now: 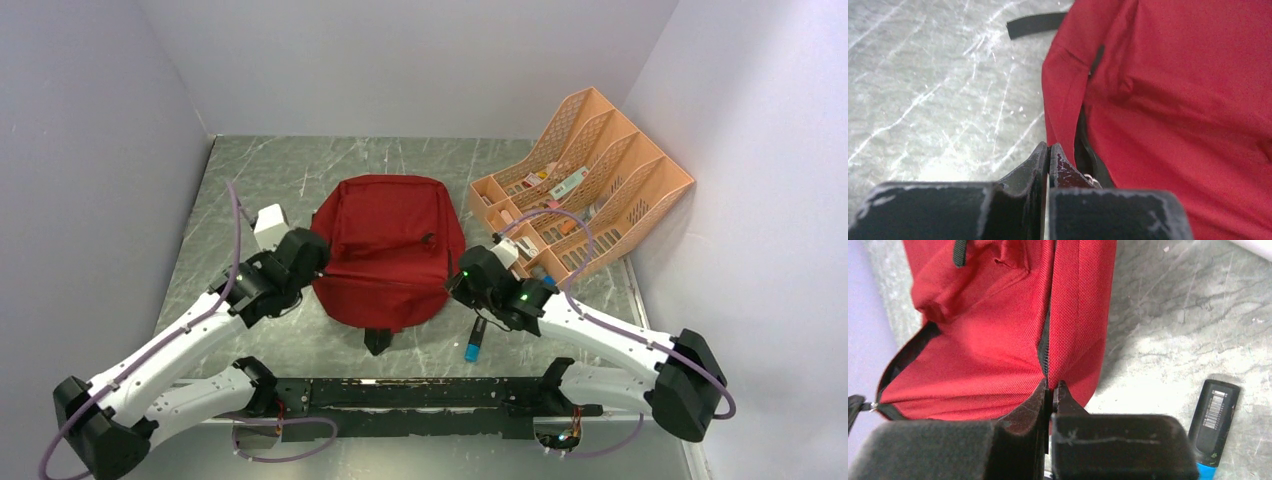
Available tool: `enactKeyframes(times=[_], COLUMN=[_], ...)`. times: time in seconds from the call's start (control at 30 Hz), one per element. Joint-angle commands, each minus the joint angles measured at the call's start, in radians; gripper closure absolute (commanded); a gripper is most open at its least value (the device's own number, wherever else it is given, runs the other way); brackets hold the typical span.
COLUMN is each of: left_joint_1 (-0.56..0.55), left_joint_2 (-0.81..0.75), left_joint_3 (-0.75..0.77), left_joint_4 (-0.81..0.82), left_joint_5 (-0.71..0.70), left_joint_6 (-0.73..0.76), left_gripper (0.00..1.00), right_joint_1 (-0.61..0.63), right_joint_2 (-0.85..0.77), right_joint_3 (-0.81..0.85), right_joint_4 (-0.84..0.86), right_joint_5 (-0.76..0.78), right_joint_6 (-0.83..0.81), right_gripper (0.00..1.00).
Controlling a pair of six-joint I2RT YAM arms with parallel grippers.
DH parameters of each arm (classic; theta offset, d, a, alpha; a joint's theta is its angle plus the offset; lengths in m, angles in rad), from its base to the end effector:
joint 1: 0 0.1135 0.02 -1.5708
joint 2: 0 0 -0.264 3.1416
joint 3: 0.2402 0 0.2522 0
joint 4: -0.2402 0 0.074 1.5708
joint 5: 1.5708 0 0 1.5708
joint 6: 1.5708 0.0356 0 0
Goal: Pack the student bag
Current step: Zip the student bag at the center of the board.
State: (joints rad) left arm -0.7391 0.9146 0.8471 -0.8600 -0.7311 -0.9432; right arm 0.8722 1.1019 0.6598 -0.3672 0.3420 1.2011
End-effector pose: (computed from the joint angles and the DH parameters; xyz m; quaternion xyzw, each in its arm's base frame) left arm 0.1399 -0.0954 0.2856 -0.2027 0.8699 0.0060 0.4496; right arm 0.1519 0.1623 0.2206 0.2122 0.8921 0.2348 0.3224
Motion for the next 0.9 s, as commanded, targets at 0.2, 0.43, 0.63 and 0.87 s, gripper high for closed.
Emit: enactKeyframes(times=[0.2,0.43,0.63,0.87], left_joint_1=[0.282,0.283,0.282,0.282], left_joint_2=[0.112,0.083,0.001,-0.107], left_joint_3=[-0.004,-0.03,-0.076,-0.141], left_joint_4=[0.325,0.493,0.473,0.465], left_joint_5=[0.202,0.464,0.494,0.522], left_joint_6=[0.399,0.545,0.562,0.55], left_gripper=[0.95,0.95,0.95,0.95], right_joint_1=[-0.102,-0.104,-0.104,-0.104], right_joint_2=[-0.09,-0.118,-0.197,-0.283], right_joint_3=[-0.038,0.039,0.08,0.034], right_joint_4=[-0.157,-0.115,-0.102,0.083], right_joint_5=[0.073,-0.059,-0.092,-0.193], right_joint_6=[-0.141,-0.346,-0.456,-0.599], right_gripper=[1.0,0.69,0.51,0.33])
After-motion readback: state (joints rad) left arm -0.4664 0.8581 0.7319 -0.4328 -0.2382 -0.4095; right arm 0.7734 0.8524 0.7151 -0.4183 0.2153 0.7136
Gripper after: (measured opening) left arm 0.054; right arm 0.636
